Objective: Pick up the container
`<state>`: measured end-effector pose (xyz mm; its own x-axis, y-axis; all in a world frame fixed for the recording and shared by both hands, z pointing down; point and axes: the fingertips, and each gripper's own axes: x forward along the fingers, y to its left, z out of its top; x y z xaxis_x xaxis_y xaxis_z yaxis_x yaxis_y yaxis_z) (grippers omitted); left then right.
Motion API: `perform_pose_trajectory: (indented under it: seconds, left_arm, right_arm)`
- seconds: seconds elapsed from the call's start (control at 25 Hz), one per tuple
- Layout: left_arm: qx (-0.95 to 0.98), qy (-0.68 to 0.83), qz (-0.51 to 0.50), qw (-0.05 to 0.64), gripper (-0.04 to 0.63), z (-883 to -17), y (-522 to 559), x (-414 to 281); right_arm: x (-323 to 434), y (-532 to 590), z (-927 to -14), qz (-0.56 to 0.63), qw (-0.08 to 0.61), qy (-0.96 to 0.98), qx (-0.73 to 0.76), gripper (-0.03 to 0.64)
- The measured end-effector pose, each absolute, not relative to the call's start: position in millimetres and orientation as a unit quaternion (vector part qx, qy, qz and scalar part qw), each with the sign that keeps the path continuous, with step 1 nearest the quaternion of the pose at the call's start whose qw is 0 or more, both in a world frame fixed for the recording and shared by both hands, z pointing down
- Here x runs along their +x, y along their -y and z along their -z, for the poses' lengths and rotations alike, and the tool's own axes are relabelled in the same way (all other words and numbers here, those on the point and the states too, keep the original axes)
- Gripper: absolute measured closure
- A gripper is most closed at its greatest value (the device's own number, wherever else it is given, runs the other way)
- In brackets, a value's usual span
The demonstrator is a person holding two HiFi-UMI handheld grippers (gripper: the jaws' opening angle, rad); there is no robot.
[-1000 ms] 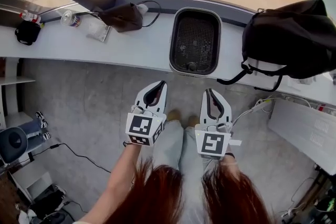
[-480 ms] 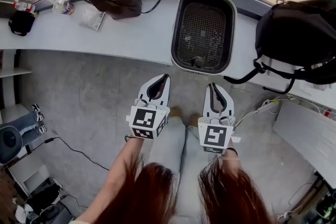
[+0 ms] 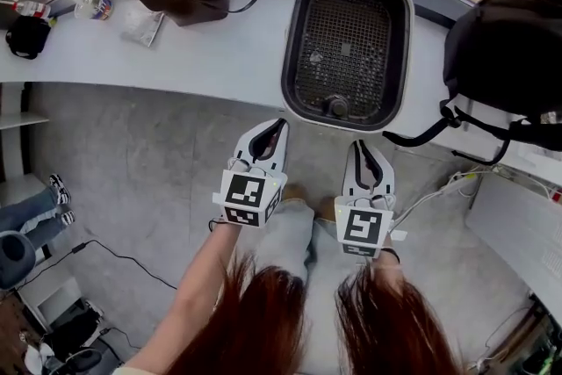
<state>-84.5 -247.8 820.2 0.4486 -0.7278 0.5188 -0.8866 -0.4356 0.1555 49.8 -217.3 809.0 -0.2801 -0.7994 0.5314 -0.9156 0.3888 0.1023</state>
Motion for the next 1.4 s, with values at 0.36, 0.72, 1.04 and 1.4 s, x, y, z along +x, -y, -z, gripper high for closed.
perform_pose_trajectory:
  seconds: [0.36,0.72,1.04,1.4]
  left_arm:
    - [0.829,0.486,-0.200,0.192,0.580,-853.1,259.1,-76.2]
    - [0.838,0.481,-0.187,0.175,0.580,-862.2,271.5,-63.6]
    - [0.842,0.482,-0.176,0.166,0.580,-845.0,274.1,-64.9]
    - [0.835,0.488,-0.181,0.178,0.581,-822.1,263.7,-77.5]
  right_arm:
    - [53.5,229.6,-841.1,-0.105,0.253,0.798,0.537,0.594]
    - [51.8,247.2,-857.6,-0.096,0.243,0.805,0.533,0.594]
    - [48.3,251.1,-848.7,-0.094,0.237,0.810,0.528,0.594]
    - [47.6,236.3,-831.2,-0.108,0.253,0.809,0.519,0.594]
